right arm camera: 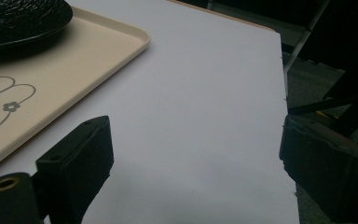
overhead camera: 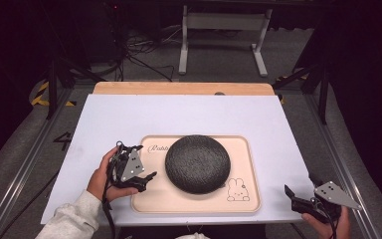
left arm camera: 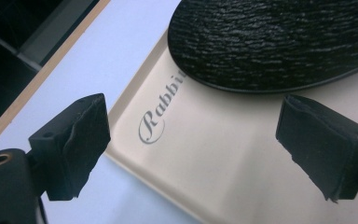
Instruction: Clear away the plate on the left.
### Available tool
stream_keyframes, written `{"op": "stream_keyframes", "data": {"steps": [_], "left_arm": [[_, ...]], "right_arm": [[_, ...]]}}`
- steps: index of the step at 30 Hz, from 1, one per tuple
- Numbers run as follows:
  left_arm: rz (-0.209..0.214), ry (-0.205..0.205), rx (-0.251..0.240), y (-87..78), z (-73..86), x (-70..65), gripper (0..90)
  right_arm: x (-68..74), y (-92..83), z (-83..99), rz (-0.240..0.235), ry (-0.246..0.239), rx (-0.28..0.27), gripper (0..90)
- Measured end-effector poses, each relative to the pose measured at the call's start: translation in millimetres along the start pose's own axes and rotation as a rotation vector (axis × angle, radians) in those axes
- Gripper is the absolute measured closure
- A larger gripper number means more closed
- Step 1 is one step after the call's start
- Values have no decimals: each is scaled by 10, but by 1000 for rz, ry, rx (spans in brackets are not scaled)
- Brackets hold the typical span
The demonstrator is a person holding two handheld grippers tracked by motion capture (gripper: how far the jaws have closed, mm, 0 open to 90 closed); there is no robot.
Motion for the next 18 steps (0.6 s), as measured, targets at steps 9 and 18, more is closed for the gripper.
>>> {"op": "stream_keyframes", "data": {"steps": [9, 18], "left_arm": [[-18, -33, 34, -58, 181, 25, 104], [-42, -86, 61, -172, 411, 48, 105]], "right_arm": [[5, -3, -2, -3, -6, -2, 107], [0, -9, -5, -2, -2, -6, 106]]}}
Point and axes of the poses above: each handheld gripper's, and its own axes: y roughly forward along the jaws, z roughly out of its underside, x roughly to its left, the point moved 8 cm from there along y, roughly forward along the jaws, and after that the axes turned 15 degrees about y, right-handed, at the moved point
